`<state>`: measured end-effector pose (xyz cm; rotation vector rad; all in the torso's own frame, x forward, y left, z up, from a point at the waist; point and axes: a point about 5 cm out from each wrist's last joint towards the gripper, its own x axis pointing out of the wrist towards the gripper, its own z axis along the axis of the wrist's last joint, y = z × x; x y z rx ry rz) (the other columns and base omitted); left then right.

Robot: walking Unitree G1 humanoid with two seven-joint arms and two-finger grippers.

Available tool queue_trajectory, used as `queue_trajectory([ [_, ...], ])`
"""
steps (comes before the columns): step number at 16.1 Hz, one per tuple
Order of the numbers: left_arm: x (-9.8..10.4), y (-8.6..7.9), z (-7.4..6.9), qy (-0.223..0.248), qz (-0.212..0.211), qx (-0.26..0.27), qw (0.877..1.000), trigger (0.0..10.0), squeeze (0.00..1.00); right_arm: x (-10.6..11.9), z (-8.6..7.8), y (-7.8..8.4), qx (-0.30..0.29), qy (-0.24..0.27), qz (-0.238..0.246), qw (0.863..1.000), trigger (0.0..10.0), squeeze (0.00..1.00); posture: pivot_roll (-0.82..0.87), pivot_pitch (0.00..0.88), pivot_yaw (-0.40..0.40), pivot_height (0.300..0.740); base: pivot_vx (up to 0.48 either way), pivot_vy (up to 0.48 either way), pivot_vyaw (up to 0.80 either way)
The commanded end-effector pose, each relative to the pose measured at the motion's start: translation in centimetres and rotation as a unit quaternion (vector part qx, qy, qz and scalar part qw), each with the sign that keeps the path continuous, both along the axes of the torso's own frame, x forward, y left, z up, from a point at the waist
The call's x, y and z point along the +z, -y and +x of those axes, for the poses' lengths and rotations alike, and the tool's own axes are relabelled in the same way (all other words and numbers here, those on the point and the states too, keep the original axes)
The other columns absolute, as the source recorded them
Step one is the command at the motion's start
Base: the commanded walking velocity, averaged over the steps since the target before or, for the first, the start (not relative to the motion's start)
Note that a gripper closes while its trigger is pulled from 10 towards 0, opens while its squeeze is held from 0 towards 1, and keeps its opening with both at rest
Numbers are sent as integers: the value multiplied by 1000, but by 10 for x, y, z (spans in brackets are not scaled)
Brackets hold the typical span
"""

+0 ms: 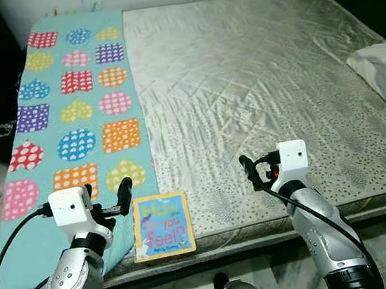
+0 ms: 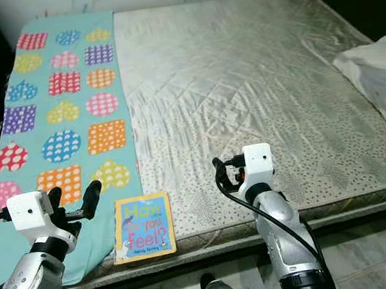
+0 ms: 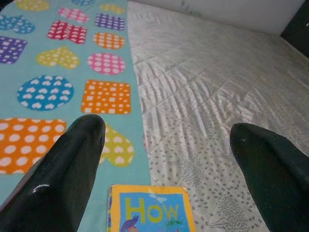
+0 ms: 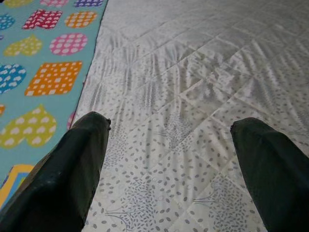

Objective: Clean up the room

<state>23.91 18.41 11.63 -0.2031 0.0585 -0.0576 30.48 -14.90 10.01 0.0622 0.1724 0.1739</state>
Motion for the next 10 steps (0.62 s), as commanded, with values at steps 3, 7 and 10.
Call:
queue_trajectory([
  [3, -4, -2, -2, -13, 3, 5, 1000, 10000, 0, -3, -2, 1, 2, -6, 1, 1000, 10000, 0, 36, 220, -26, 690, 0, 0, 0],
  [7, -4, -3, -2, -13, 3, 6, 1000, 10000, 0, -3, -2, 1, 4, -7, 1, 1000, 10000, 0, 36, 220, -26, 640, 0, 0, 0],
  [10, -4, -3, -2, -11, 3, 12, 1000, 10000, 0, -4, -1, 1, 8, -6, -1, 1000, 10000, 0, 34, 212, -25, 625, 0, 0, 0],
])
